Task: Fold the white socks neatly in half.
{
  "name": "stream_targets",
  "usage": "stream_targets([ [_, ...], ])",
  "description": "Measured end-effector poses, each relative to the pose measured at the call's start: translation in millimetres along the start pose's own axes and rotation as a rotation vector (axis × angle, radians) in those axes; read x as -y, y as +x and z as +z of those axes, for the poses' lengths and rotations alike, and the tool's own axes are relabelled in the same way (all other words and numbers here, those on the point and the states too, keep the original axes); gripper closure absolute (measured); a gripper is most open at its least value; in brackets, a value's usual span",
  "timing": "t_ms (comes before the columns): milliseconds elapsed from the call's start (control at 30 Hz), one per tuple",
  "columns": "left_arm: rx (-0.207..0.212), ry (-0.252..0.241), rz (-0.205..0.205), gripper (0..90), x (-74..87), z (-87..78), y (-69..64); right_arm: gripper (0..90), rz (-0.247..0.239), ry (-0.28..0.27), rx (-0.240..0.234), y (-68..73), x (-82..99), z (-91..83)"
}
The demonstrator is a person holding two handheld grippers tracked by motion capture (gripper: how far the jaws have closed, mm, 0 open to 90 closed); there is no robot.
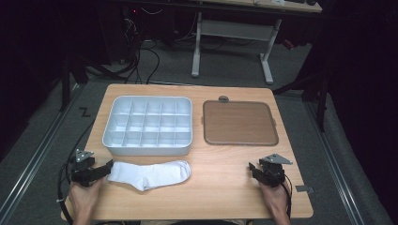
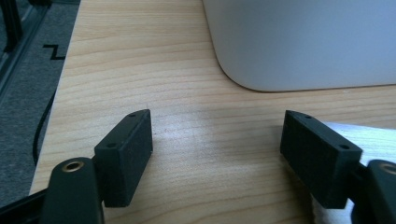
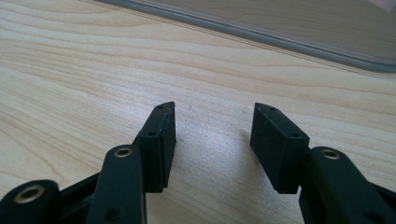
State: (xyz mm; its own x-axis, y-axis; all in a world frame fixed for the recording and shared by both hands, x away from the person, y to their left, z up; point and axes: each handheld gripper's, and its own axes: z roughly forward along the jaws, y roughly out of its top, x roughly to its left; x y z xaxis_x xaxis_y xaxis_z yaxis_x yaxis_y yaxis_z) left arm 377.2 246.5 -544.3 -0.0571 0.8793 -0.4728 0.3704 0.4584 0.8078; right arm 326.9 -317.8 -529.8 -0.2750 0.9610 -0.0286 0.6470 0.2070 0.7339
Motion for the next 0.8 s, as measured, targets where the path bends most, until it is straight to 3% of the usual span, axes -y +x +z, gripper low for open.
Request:
stream_targets([
  [567,0.081,0.005,-0.064,28.6,-5.5,-22.6,-2.8,55.2,-0.003,-0.019,-0.063,13.6,-3.6,-7.7],
  [800,0.119,-0.005,-0.057,28.5,-11.7,-35.7,-12.8,55.9,-0.025,-0.035,-0.126,32.5,-11.7,-8.4],
])
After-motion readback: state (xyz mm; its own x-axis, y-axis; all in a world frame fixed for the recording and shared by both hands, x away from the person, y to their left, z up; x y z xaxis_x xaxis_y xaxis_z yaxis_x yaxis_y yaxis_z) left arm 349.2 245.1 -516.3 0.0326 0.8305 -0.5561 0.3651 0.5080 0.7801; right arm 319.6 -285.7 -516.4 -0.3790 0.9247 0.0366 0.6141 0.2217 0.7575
